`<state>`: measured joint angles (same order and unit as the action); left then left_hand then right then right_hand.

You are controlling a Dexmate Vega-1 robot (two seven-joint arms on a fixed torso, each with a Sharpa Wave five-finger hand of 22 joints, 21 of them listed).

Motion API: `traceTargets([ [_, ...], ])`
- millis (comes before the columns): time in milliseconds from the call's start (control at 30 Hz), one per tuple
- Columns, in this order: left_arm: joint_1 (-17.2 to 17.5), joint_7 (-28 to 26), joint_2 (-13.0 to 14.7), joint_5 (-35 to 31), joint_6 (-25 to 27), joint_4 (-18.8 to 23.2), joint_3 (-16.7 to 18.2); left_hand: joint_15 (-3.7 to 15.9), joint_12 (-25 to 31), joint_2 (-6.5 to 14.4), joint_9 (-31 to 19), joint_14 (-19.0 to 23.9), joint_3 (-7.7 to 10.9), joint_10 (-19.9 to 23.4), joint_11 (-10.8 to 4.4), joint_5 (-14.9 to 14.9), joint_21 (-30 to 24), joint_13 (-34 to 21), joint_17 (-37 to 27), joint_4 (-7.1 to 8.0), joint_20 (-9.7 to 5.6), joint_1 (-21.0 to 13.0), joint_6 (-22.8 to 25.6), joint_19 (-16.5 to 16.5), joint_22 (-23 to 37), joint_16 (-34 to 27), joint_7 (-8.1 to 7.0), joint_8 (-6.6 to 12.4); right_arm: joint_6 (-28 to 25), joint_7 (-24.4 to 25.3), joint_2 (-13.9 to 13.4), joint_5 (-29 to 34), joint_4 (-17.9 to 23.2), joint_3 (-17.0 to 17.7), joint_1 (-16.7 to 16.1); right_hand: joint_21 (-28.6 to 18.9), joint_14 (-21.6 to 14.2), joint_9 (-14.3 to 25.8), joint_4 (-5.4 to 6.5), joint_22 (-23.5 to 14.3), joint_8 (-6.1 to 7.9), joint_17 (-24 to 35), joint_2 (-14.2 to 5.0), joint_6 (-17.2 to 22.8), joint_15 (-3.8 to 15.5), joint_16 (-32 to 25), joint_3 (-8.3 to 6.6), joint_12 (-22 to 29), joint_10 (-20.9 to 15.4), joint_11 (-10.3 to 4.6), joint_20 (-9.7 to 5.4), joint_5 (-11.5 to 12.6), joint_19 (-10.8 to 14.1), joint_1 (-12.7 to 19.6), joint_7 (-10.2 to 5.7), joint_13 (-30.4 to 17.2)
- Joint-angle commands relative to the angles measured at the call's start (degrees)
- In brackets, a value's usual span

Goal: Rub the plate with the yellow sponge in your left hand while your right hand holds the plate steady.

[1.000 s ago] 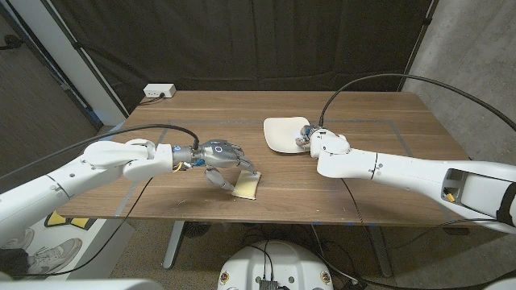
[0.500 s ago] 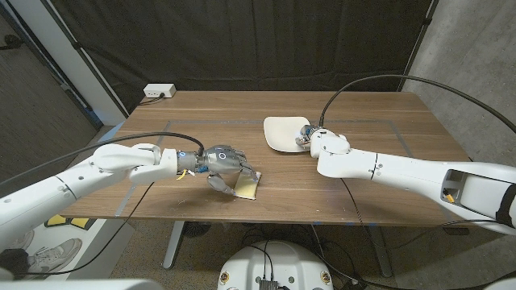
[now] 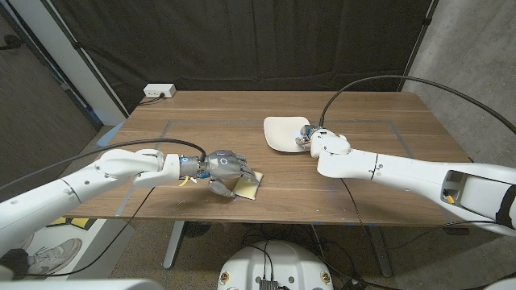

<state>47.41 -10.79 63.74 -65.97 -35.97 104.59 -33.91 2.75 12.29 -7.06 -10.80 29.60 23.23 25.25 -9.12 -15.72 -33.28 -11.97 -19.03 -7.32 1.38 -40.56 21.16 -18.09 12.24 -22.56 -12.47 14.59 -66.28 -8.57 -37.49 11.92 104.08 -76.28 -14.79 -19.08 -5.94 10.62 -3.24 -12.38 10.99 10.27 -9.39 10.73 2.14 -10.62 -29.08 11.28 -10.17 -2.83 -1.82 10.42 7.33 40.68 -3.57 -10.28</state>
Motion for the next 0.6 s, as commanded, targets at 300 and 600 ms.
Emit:
traceTargets([
  [300, -0.87, -0.63, 0.45, -4.62, 3.33, -0.02, -4.32, 9.52, 1.02, 2.32, 0.00, 5.34, 0.54, 5.34, -1.05, 0.98, -5.80, 0.60, 3.63, -0.16, -4.64, -4.11, 10.80, -12.08, -0.67, 3.11, 1.24, 1.81, -0.60, 0.33, -0.69, 0.06, 1.52, 0.87, -0.63, -0.46, -0.08, 0.23, -0.02, -0.07, 0.39, 0.08, -0.75, -0.17, 2.10, -0.20, 0.55, 0.21, -0.33, -0.03, 0.05, -0.02, 0.39, 0.23, -0.10, -0.16],
  [600, -0.79, -1.70, 0.83, -6.05, 4.46, 0.02, -5.21, 10.10, 2.56, 5.88, 0.16, 15.90, 2.59, 19.44, -1.73, 3.99, -9.00, 0.87, 7.09, -0.15, -7.18, -8.59, 24.55, -15.43, -1.06, 4.52, 4.62, 4.18, -1.45, 0.25, -0.97, 0.04, 2.32, 0.44, -0.37, -0.53, -0.20, 0.23, -0.10, -0.05, 0.41, 0.07, -0.86, -0.13, 2.09, -0.23, 0.65, 0.23, -0.40, -0.05, 0.04, 0.01, 0.43, 0.34, -0.11, -0.16],
])
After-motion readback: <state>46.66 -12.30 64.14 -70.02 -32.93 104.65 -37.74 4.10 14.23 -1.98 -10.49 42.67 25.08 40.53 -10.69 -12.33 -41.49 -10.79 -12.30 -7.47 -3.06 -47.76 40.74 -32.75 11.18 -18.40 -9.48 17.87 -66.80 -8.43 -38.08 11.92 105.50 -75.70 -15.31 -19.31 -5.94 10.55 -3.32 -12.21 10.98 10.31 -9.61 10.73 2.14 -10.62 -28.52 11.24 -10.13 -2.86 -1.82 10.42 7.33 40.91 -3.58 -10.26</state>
